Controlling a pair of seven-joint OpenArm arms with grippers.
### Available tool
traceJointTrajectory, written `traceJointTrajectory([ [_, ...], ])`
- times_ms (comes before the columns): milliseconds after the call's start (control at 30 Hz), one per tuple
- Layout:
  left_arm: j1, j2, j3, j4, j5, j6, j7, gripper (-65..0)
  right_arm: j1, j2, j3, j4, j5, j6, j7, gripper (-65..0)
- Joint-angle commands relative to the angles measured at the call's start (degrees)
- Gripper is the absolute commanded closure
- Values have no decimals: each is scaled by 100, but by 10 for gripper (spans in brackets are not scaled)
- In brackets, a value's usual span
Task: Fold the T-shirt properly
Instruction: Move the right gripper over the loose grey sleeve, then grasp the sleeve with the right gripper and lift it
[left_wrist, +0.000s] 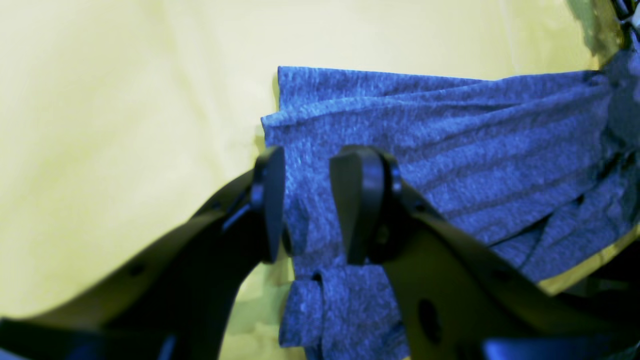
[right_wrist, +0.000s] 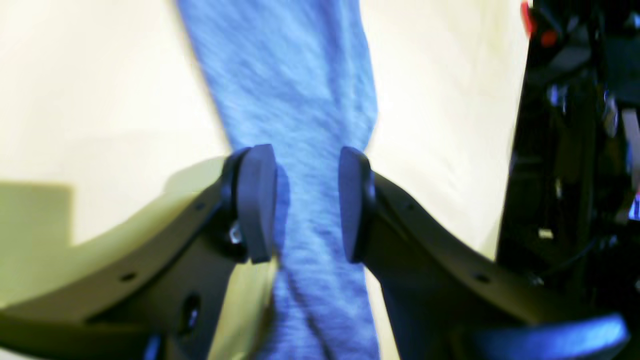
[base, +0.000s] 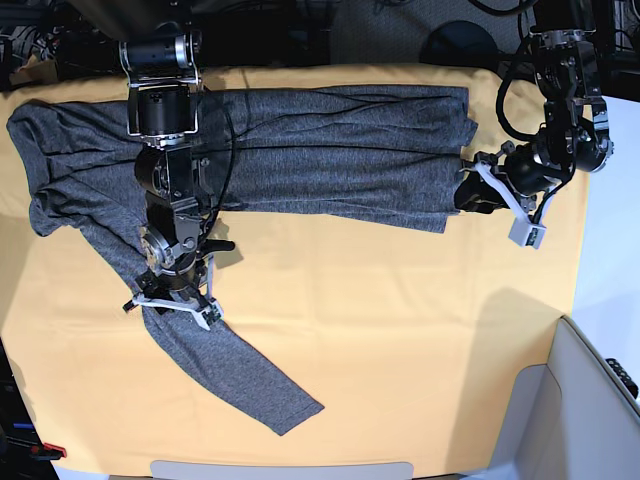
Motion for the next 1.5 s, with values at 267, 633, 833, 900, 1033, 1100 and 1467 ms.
traceJointTrajectory([
  [267,-75,-59,-48,100,-76,-11,112,-185,106,19,-398,26,-143,-72,-263,-217],
  [633,-75,-50,-48,100,-76,-11,112,-185,246,-78,-363,-721,-907,-72,-368,-218],
  [833,-75,-50,-48,100,-76,-11,112,-185,369,-69,-354,-783,-907,-72,-403,-219],
  [900,-75,-50,-48,100,-76,-11,112,-185,378,-69,-354,-800,-907,-72,-403,-219],
  [1033,-75,-50,-48,100,-76,-11,112,-185,360,-104,-398,-774,-899,-72,-403,-219],
  [1100,-75,-50,-48,100,-76,-11,112,-185,343,-157,-398,-774,-890,-72,-403,-219],
  [1467,-75,-50,-48,100,-76,-11,112,-185,220,-324,-407,-677,-872,-63,-553,-219],
])
